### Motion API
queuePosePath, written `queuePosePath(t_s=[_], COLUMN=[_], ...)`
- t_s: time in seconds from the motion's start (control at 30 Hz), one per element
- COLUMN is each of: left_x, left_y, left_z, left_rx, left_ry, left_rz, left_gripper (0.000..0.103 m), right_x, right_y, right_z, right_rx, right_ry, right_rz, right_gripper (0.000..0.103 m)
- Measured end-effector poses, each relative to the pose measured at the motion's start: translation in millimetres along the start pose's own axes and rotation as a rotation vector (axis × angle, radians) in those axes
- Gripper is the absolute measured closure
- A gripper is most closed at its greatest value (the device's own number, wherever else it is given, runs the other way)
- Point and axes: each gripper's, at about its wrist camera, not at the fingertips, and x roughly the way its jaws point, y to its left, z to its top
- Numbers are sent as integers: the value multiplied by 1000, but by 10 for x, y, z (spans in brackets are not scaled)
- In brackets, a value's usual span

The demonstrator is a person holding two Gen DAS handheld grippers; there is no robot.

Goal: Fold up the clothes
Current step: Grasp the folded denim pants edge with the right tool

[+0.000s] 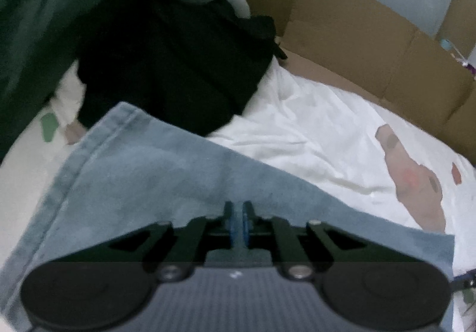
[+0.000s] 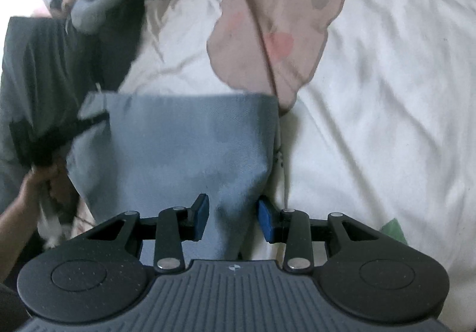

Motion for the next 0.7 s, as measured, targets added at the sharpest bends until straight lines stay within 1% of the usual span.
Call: queuePosePath(t_s=[0.07,0.1,0.27,0.33,0.37,0.43,0.53,0.6,0.63,0.7], left_x=[-132,-198,-527,-653,-702,-773,-822,-864,-898,-993], left_y=[67,101,277,352,395,487,625,712,740,768], left_z=[-27,-41,-106,-117,-124,-148,-221,-274,-292,-315], left_rx=[-13,-20,-35,-41,-43,-47,-59,-76,-80,-82], left_ry=[-9,-14,-40,-59,-65,-64,-44,-42,-52,-99], left_rz=[14,21,68,92,107,136,184,220,240,298], left_gripper=[92,90,84,71,69,68,68,68,68,67], right_x=[1,3,61,12,-11,-21,103,185,226,300], right_y=[-48,-72,-76,-45,-33,-61,-137,-161,-173,-177], right_z=[33,49,172,205,203,185,138,84,57,2], right_rx=[46,69,64,52,51,67,103,139,157,188], right_ry=[-21,-31,-59,-70,-76,-72,-6,38,59,87], right_rz=[16,24,12,48,72,83,81,110,126,155], right_gripper=[64,64,64,66,66,66,65,65,65,65])
